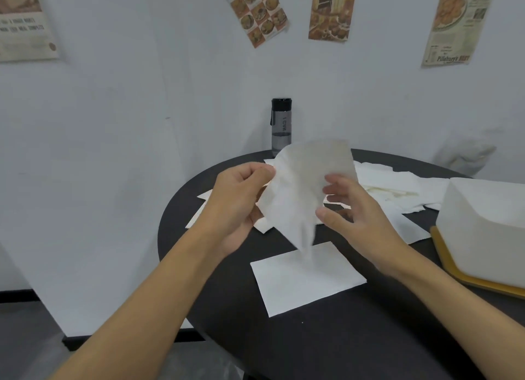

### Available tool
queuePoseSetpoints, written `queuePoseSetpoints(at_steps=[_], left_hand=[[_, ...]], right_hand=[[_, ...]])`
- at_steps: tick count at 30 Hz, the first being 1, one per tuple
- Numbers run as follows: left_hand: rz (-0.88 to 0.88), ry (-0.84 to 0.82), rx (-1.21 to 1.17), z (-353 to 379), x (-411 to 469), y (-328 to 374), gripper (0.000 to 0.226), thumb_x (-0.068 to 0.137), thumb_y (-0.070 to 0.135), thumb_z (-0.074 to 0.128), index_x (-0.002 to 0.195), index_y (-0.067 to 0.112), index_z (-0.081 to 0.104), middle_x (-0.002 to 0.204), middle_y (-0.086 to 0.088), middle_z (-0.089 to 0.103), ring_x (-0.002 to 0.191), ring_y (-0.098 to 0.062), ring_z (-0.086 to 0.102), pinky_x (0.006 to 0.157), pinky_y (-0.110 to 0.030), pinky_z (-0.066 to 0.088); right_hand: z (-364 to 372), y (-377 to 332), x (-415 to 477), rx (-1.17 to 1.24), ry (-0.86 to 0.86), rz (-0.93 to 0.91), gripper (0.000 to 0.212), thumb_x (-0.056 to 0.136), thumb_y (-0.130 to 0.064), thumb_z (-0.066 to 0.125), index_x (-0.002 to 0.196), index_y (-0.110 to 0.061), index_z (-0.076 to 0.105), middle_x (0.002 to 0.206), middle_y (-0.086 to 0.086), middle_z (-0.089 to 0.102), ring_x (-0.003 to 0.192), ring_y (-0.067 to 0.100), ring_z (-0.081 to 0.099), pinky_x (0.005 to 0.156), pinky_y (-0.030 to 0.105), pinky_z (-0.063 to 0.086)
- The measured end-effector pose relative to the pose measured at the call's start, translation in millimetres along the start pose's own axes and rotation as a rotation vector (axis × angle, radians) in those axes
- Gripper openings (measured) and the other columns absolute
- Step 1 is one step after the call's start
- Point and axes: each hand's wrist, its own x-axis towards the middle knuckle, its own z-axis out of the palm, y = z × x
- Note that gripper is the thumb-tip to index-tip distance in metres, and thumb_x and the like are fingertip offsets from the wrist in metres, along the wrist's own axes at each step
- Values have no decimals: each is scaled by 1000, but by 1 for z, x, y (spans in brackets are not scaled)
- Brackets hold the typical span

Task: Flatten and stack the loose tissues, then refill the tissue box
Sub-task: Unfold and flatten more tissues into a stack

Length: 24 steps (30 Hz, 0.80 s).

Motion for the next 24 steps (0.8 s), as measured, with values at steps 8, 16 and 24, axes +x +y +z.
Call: queuePoseSetpoints(at_steps=[8, 16, 24], left_hand=[[-89, -24, -187, 12, 8, -6, 25, 100, 12, 52, 111, -4, 67, 97, -9, 68, 87, -22, 61, 80, -37, 58], [-2, 198, 47, 4, 8, -15, 18, 98, 14, 59, 106, 0, 66, 91, -4, 76, 74, -15, 66, 66, -26, 54], [200, 197, 475, 0, 2, -23, 18, 87, 21, 77, 103, 26, 71, 79, 7, 73, 73, -12, 69, 76, -33, 58]], right_hand=[[-5, -3, 0, 566, -18, 314, 49, 85, -17, 74, 130, -28, 56, 119, 5, 71, 107, 22, 70, 91, 40, 55], [-8, 5, 5, 379, 255, 317, 18, 90, -7, 69, 103, -19, 72, 106, 14, 73, 105, 29, 68, 101, 46, 52], [-10, -1, 2, 273, 219, 168, 11, 89, -7, 68, 85, -16, 73, 91, 1, 71, 92, 17, 63, 88, 33, 48]])
